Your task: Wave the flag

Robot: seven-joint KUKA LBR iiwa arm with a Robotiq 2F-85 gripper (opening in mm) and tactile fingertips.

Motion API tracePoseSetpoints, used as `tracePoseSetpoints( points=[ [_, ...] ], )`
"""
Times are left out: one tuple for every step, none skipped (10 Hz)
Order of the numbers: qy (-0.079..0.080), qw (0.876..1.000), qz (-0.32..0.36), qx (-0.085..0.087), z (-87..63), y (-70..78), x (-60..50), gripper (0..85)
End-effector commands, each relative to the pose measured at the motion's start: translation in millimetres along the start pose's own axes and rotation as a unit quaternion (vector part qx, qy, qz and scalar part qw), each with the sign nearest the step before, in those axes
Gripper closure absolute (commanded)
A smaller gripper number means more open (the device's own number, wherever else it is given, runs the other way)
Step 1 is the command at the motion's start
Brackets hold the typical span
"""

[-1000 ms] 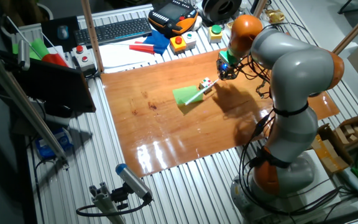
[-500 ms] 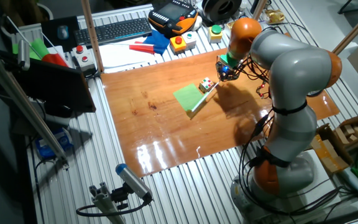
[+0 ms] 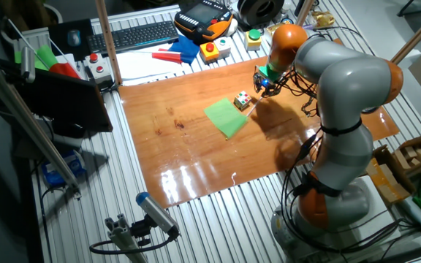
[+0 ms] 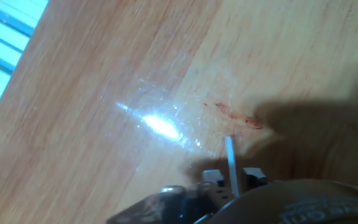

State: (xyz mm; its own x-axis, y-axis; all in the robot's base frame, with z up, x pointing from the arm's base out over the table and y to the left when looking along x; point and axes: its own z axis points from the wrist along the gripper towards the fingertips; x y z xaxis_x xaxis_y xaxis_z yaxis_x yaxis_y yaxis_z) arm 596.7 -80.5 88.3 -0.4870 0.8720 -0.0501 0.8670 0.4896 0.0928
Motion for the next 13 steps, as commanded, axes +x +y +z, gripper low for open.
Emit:
tracePoseSetpoints(
  points=[
    [-0.001,1.0,-0.001,-0.002,-0.4,-0.1,-0.1,29.3],
    [-0.004,1.0,-0.005,-0.002,-3.9,-0.4,-0.3,28.7],
    [-0.009,1.0,-0.007,-0.002,-15.8,-2.0,-1.8,29.0],
    [-0.012,1.0,-0.009,0.0,-29.2,-3.7,-3.1,33.3],
    [-0.01,1.0,-0.012,0.002,-45.2,-5.2,-3.7,46.0],
    [-0.006,1.0,-0.013,0.001,-61.0,-5.8,-3.1,57.7],
    [-0.005,1.0,-0.022,0.005,-76.8,-7.8,-2.2,77.3],
    [-0.005,1.0,-0.026,0.007,-88.5,-8.5,-1.5,84.3],
    [-0.008,0.999,-0.033,0.017,-99.3,-7.8,0.2,84.3],
    [-0.008,0.999,-0.041,0.025,-109.7,-7.4,2.9,84.3],
    [-0.008,0.998,-0.057,0.03,-120.2,-8.7,6.4,84.3],
    [-0.002,0.997,-0.07,0.03,-126.9,-11.4,7.4,84.3],
    [0.003,0.996,-0.084,0.031,-131.7,-13.4,7.2,84.3]
  ],
)
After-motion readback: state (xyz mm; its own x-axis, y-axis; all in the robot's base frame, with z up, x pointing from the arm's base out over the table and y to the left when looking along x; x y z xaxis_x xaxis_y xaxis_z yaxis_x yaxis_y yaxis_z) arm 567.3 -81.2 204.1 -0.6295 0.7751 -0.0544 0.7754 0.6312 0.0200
